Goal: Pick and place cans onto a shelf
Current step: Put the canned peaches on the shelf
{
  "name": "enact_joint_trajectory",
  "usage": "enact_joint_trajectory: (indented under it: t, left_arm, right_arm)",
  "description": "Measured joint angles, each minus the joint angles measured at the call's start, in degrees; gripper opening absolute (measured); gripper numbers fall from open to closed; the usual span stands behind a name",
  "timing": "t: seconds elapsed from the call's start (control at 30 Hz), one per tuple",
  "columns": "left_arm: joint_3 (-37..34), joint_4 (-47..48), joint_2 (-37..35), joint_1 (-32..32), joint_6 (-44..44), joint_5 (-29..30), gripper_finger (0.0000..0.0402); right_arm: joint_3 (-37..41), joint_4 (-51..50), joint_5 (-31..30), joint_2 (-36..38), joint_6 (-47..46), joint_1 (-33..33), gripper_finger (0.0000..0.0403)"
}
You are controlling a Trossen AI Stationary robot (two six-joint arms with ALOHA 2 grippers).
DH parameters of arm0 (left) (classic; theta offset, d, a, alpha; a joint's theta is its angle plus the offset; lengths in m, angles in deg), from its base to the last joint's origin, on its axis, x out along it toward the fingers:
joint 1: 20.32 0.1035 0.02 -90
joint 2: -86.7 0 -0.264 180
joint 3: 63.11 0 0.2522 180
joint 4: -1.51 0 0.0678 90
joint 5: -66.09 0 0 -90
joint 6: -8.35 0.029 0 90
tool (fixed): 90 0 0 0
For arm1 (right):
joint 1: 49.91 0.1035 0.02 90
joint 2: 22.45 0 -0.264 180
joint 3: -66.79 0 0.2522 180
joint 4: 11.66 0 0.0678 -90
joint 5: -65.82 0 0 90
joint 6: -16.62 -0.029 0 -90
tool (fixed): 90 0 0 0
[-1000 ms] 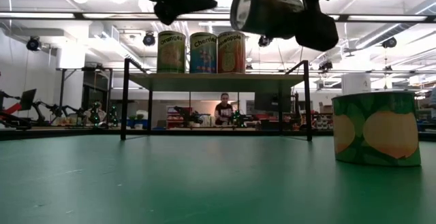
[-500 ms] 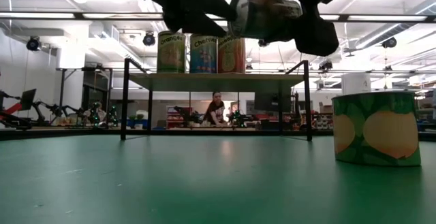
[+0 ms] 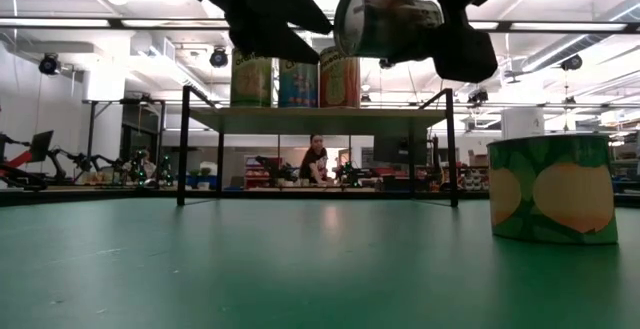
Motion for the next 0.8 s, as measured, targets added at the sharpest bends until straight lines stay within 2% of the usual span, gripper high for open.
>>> enact_joint_trajectory:
  t: [0.3,0.47,0.57,0.63,0.8]
  left_arm:
    - [0.0,-2.6,-3.0,-2.3,2.6,0.0,0.0351]
    - [0.0,-6.4,-1.9,-2.6,2.4,0.1,0.0351]
    - [-0.1,-8.4,-0.8,-3.4,2.6,0.0,0.0351]
    - [-0.1,-10.1,-0.8,-4.1,4.3,0.0,0.0351]
    - [-0.5,-14.4,-0.4,-6.1,11.0,0.1,0.0351]
  right_arm:
    - [0.0,-0.1,4.7,-0.1,-3.3,4.5,0.0306]
    - [0.0,-0.2,4.7,-0.1,-5.0,6.2,0.0306]
    - [0.1,-0.2,8.3,-0.1,-7.4,6.3,0.0306]
    - [0.4,-0.2,10.4,-0.1,-9.7,6.2,0.0306]
    - [1.3,-0.3,10.2,-0.1,-11.7,6.1,0.0306]
